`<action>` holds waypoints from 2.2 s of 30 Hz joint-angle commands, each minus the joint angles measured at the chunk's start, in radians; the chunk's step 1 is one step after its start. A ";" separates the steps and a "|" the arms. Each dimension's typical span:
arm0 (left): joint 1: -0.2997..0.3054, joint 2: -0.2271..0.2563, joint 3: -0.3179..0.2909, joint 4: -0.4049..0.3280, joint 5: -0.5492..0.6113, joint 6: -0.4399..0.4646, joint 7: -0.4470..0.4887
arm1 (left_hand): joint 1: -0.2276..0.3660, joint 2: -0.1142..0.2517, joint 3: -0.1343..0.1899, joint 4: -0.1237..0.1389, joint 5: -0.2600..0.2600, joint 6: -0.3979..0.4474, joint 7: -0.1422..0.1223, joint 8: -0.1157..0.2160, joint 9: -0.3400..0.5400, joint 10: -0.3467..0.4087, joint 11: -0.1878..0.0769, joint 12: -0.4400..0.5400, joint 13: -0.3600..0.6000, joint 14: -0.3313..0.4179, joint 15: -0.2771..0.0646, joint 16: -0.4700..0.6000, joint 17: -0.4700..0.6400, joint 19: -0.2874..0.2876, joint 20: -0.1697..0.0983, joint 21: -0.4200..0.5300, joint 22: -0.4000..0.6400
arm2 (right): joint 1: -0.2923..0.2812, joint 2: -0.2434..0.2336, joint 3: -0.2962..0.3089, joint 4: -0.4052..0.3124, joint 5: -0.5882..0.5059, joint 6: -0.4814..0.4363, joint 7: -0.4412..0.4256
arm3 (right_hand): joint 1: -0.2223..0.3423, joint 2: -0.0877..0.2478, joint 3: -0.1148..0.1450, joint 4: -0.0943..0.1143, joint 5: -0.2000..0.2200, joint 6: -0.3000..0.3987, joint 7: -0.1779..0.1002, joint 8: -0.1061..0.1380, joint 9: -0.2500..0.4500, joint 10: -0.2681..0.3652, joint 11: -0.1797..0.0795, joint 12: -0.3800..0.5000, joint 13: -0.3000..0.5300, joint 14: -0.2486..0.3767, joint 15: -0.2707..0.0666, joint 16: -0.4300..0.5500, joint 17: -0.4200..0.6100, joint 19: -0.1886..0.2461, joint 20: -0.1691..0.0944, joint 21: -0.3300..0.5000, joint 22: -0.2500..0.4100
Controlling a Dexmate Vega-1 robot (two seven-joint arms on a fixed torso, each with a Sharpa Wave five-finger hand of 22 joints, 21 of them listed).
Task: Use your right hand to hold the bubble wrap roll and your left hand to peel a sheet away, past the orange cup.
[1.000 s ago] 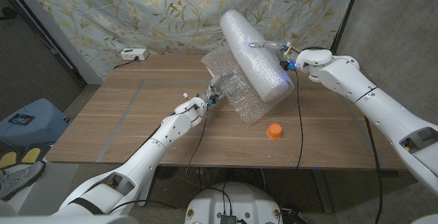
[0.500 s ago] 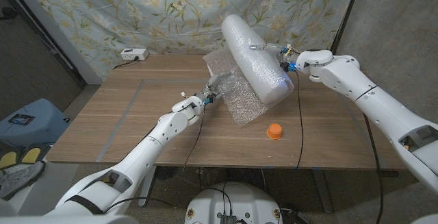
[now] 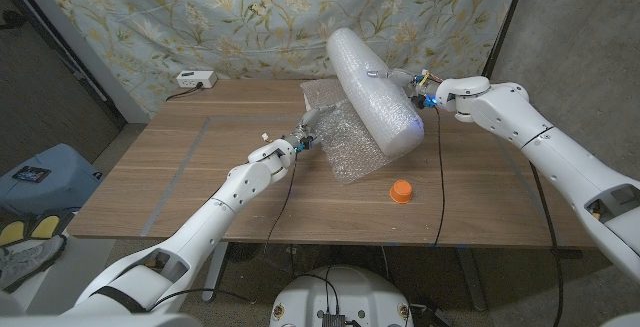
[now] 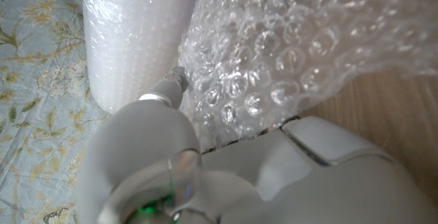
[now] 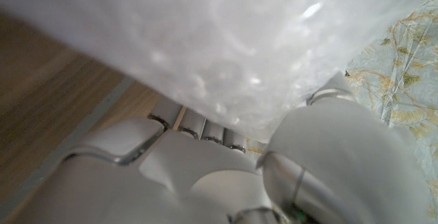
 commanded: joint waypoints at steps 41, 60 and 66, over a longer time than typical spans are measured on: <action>-0.022 0.109 -0.054 -0.039 -0.081 0.104 -0.052 | 0.023 0.003 -0.012 0.009 -0.005 0.021 0.017 -0.025 0.005 0.047 -0.054 0.018 0.037 0.012 0.000 -0.008 0.010 -0.008 -0.008 0.011 0.003 | -0.059 0.038 0.093 0.154 0.272 -0.026 0.035 | 0.089 0.116 -0.013 0.007 0.006 -0.020 0.011 -0.027 0.004 -0.033 0.013 -0.009 0.004 -0.018 -0.026 -0.017 0.012 -0.023 0.016 -0.010 0.005; -0.045 0.095 -0.050 -0.009 -0.087 0.117 -0.061 | 0.027 0.006 -0.016 0.013 -0.006 0.023 0.018 -0.035 0.007 0.044 -0.052 0.023 0.054 0.015 0.001 -0.012 0.012 -0.008 -0.008 0.015 0.003 | -0.070 0.061 0.105 0.206 0.325 -0.025 0.052 | 0.085 0.120 -0.019 0.008 0.007 -0.022 0.013 -0.031 0.005 -0.041 0.014 -0.015 -0.001 -0.022 -0.024 -0.020 0.012 -0.025 0.016 -0.010 0.005; -0.040 0.096 -0.052 -0.015 -0.088 0.114 -0.061 | 0.028 0.005 -0.018 0.013 -0.006 0.024 0.017 -0.037 0.007 0.046 -0.053 0.025 0.058 0.015 0.001 -0.014 0.012 -0.009 -0.008 0.016 0.003 | -0.081 0.071 0.119 0.222 0.359 -0.034 0.056 | 0.082 0.121 -0.021 0.008 0.007 -0.031 0.013 -0.036 0.005 -0.049 0.018 -0.020 -0.004 -0.027 -0.023 -0.023 0.011 -0.028 0.017 -0.011 0.005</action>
